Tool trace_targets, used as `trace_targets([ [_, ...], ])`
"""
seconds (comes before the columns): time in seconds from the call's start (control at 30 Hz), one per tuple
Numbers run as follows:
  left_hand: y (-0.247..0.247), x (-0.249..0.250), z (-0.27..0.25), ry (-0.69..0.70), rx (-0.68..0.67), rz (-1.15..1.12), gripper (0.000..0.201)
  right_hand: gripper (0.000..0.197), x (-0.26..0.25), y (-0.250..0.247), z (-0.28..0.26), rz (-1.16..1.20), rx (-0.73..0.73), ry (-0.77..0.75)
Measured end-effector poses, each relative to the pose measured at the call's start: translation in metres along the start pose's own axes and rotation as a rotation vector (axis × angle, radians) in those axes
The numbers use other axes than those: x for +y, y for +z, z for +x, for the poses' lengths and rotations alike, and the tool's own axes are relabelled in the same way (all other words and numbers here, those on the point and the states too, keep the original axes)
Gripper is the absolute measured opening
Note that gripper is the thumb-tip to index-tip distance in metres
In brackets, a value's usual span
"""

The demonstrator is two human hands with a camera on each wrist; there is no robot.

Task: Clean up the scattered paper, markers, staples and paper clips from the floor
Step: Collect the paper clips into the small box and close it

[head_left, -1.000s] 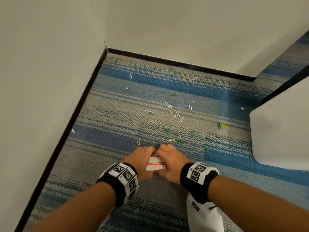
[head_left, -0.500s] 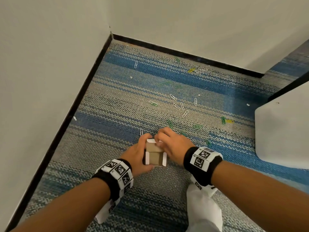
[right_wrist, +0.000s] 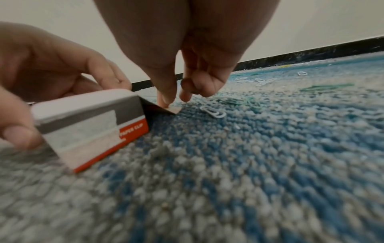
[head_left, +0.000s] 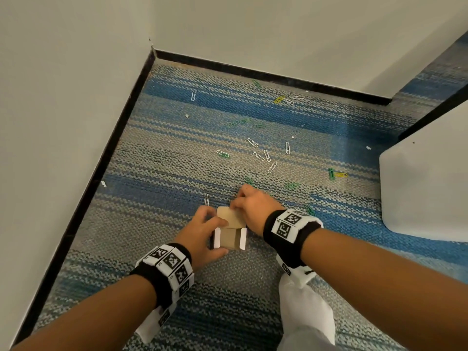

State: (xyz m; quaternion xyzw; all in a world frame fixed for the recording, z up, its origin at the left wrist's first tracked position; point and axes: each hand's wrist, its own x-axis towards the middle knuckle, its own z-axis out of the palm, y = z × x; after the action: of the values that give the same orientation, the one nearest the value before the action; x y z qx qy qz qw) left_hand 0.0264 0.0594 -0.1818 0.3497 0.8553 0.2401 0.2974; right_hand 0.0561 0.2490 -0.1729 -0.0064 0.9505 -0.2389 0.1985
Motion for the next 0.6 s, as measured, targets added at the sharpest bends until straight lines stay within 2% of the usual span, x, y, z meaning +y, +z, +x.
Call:
trace_targets([
  [0.13,0.001,0.000,0.000,-0.026,-0.011,-0.009,0.060,0.027,-0.011,0.004,-0.023,0.077,0.096,0.021],
  [0.23,0.005,-0.005,-0.002,-0.045,0.019,-0.094,0.077,0.030,-0.015,0.019,-0.045,0.147,0.024,0.094],
  [0.3,0.008,-0.007,-0.004,-0.061,0.033,-0.168,0.079,0.030,-0.013,0.031,-0.052,0.213,0.016,0.124],
  [0.43,0.009,-0.007,-0.009,-0.087,0.062,-0.235,0.063,0.026,-0.007,0.035,-0.055,0.447,0.123,0.149],
  [0.53,0.011,-0.011,-0.011,-0.148,0.052,-0.371,0.037,0.023,0.000,0.041,-0.058,0.623,0.135,0.194],
  [0.6,0.012,-0.014,-0.012,-0.161,0.039,-0.452,0.046,0.035,0.004,0.043,-0.061,0.742,0.111,0.265],
])
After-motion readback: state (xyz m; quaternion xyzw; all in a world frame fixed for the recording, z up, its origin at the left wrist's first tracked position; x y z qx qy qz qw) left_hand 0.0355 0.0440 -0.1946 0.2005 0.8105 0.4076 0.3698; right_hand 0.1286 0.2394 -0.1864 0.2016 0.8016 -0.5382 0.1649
